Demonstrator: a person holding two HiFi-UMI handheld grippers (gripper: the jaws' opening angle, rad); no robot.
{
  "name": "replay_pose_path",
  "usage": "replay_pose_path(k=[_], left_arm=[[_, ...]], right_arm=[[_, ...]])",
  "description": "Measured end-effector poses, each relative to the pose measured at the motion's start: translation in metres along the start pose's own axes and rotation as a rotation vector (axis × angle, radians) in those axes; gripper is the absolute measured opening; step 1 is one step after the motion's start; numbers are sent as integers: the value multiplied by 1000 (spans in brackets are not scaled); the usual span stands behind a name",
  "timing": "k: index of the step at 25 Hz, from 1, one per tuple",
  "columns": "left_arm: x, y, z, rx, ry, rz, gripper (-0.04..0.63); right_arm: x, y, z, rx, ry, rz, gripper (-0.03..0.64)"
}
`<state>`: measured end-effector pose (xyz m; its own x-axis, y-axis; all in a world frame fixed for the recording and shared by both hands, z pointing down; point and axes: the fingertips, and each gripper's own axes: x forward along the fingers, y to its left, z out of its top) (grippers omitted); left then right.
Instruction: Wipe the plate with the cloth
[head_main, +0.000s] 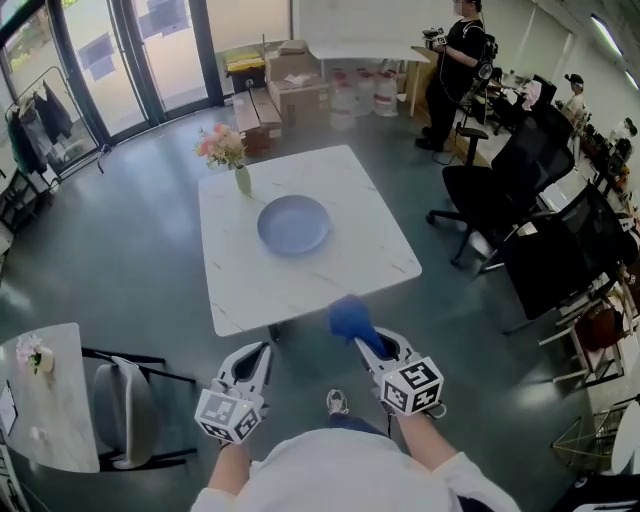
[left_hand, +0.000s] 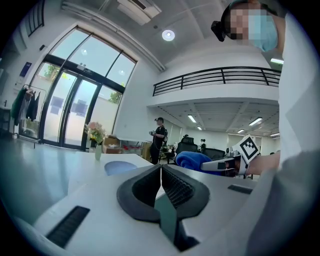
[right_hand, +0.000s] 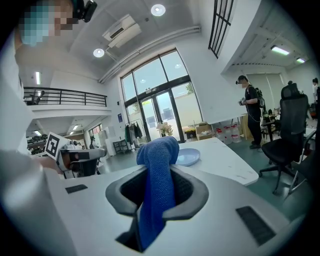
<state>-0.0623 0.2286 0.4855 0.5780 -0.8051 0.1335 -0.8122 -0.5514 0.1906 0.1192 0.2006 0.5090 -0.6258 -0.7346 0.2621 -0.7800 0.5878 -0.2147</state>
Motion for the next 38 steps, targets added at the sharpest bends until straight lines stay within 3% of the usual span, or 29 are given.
replay_pose_path(k=[9, 20, 27, 38], left_arm=[[55, 10, 6, -6, -7, 79, 34], [83, 30, 2, -52, -16, 140, 34], [99, 65, 4, -70, 0, 142, 34], [140, 135, 31, -57, 11, 70, 34]], right_arm=[[32, -52, 13, 1, 18, 74, 94], [61, -78, 19, -5, 38, 114, 94], [94, -83, 21, 19, 54, 111, 94], [169, -89, 52, 26, 37, 64, 94]])
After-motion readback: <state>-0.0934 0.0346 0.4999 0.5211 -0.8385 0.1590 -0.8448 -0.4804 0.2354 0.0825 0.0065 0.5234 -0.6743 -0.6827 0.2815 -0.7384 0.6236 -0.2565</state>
